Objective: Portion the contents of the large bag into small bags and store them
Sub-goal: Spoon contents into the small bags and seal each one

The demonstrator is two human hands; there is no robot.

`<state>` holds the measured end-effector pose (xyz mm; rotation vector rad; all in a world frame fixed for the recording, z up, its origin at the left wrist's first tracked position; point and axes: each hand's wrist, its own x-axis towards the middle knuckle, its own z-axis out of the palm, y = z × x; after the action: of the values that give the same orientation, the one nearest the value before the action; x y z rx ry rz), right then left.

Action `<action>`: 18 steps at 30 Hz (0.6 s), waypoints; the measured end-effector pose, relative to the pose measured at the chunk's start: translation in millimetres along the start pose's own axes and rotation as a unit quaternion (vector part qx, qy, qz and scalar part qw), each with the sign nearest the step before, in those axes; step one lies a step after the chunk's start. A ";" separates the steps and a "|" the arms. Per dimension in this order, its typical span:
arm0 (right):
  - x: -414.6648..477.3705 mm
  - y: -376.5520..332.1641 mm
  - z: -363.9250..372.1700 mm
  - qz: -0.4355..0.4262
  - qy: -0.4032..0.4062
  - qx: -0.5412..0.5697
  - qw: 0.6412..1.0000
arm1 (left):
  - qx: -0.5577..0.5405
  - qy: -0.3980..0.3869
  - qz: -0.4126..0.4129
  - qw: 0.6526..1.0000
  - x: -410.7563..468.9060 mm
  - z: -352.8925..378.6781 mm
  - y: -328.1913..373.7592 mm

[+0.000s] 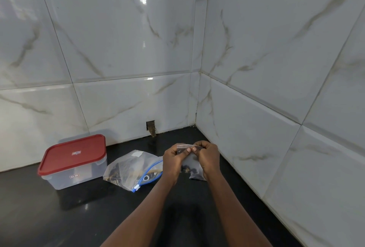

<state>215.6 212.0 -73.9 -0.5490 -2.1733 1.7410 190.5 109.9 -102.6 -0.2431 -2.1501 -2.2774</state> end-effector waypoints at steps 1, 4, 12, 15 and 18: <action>0.4 2.1 -0.8 0.004 0.006 0.002 1.000 | 0.001 0.002 -0.005 1.000 -0.3 1.6 -1.3; 0.8 10.1 -4.8 0.018 0.006 0.018 1.000 | 0.024 0.003 -0.027 0.999 2.1 4.2 -6.6; 7.8 34.7 -16.1 0.062 0.015 -0.043 0.997 | 0.084 0.030 -0.065 0.994 3.5 13.4 -22.7; 9.9 44.3 -16.8 0.068 0.024 -0.072 0.995 | 0.159 0.027 -0.075 0.984 4.9 21.3 -32.1; 11.1 54.2 -16.0 0.087 0.035 -0.067 0.993 | 0.183 0.047 -0.102 0.977 4.3 27.3 -43.6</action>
<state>219.0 241.3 -123.2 -0.8439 -2.2631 1.6400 184.6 140.2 -143.9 0.0916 -2.5865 -1.8762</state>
